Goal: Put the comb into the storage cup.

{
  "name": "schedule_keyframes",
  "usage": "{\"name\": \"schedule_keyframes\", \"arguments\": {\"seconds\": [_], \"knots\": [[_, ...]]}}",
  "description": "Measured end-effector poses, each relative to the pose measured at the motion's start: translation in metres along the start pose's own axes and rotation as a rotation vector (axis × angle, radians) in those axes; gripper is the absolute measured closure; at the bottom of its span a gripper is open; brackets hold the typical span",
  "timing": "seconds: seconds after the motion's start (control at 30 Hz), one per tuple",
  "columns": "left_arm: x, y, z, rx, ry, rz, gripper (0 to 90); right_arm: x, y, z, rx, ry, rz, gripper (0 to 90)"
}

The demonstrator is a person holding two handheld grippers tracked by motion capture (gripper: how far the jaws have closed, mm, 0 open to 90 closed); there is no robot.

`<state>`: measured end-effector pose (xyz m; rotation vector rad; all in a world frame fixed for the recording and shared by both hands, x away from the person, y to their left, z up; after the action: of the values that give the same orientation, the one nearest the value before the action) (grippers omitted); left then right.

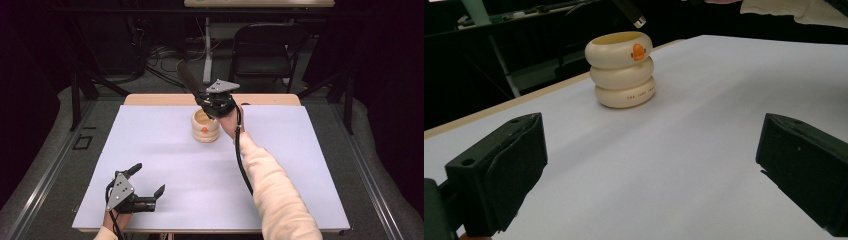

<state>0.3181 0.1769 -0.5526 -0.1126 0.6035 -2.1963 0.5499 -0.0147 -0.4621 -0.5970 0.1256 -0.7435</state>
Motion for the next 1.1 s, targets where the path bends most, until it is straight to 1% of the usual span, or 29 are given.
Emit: {"name": "schedule_keyframes", "arguments": {"seconds": [0.3,0.6,0.83,1.1], "knots": [[0.0,0.0,0.0,-0.002,0.001,0.0,0.2,0.001,0.009,-0.002,0.012,0.011,-0.002,72.2],[0.0,0.0,0.0,0.002,0.001,0.0,0.2,-0.002,0.017,-0.006,0.019,0.017,0.002,72.2],[0.0,0.0,0.0,0.0,0.001,0.002,0.2,-0.003,0.025,-0.013,0.014,0.02,0.01,72.2],[0.0,0.0,0.0,0.001,0.002,0.002,0.2,-0.003,0.031,-0.023,0.003,0.035,0.024,72.2]]}}
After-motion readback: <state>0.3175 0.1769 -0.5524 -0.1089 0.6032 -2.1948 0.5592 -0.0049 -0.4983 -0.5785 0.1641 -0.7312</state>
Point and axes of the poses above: each handheld gripper's, and its own axes: y roughly forward along the jaws, z roughly out of its top, x roughly to its right, the point moved 8 cm from there along y, roughly forward along the jaws, and after that the axes turned 14 degrees about -x, right-handed, at the moved point
